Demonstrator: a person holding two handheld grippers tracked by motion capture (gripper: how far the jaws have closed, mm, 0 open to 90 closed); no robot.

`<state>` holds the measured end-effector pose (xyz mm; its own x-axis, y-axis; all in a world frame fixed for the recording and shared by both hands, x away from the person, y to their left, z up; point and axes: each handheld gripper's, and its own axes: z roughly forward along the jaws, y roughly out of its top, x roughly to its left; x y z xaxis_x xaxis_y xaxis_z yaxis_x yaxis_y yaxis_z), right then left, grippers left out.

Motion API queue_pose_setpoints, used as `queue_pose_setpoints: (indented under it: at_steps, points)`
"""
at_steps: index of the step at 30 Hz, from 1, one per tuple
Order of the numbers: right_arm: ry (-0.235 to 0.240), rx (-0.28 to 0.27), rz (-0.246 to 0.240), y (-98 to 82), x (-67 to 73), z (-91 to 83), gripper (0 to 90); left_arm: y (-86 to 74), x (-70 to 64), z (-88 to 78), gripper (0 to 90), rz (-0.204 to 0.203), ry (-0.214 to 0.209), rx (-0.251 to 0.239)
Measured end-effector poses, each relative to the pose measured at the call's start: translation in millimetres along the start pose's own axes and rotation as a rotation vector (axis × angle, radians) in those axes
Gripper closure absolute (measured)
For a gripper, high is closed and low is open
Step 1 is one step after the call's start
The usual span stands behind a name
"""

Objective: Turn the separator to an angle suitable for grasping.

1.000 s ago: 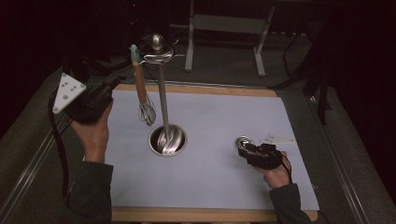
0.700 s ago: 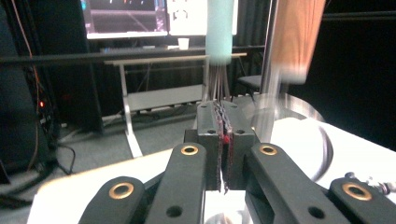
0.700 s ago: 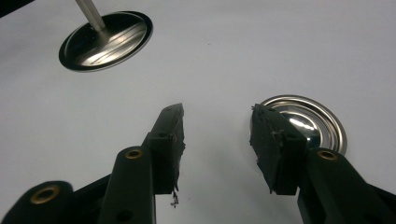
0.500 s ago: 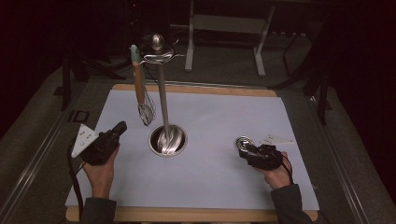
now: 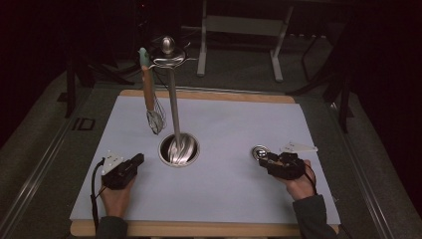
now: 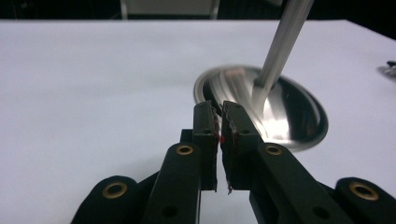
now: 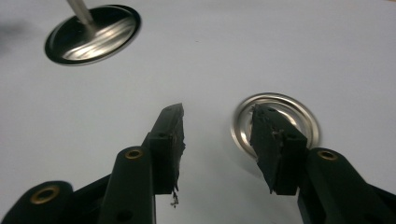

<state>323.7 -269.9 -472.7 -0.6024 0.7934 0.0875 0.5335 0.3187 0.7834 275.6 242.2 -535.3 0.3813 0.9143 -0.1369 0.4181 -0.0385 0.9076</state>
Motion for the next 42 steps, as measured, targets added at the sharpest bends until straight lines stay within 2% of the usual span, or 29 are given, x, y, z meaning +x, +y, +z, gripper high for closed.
queue_pose_setpoints:
  at_steps: [5,9,14,18,21,26,31,36,42]
  points:
    - [-0.054,0.008,-0.004,5.9,-14.1,-13.2,55.2,-2.5,-0.7,3.5,82.4,0.003,0.002,0.021]
    - [-0.103,0.038,0.011,7.2,-30.9,-20.6,61.8,-2.7,-0.4,3.4,82.1,-0.002,0.001,0.019]
    - [-0.172,0.116,0.025,-1.3,-50.6,-22.1,67.4,-3.2,-0.1,2.6,81.8,-0.006,0.001,0.010]
    - [-0.240,0.186,0.032,-15.8,-65.9,-21.2,87.2,-3.3,-0.2,2.3,81.5,-0.004,0.000,0.008]
    - [-0.276,0.234,0.038,-25.8,-76.0,-18.1,90.0,-3.5,-0.2,2.1,81.5,-0.006,0.000,0.006]
    - [-0.289,0.279,0.050,-35.5,-85.0,-13.4,90.0,-3.9,-0.2,1.4,81.5,-0.009,-0.002,-0.001]
    - [-0.282,0.310,0.055,-44.1,-88.7,-10.5,90.0,-4.0,-0.7,1.3,81.5,-0.006,0.001,-0.002]
    - [-0.266,0.319,0.043,-50.1,-82.6,-11.5,90.0,-4.1,-0.8,1.1,81.5,-0.007,0.003,-0.004]
    - [-0.230,0.315,-0.006,-55.4,-65.7,-14.4,90.0,-4.1,-1.1,1.0,81.4,-0.004,0.004,-0.005]
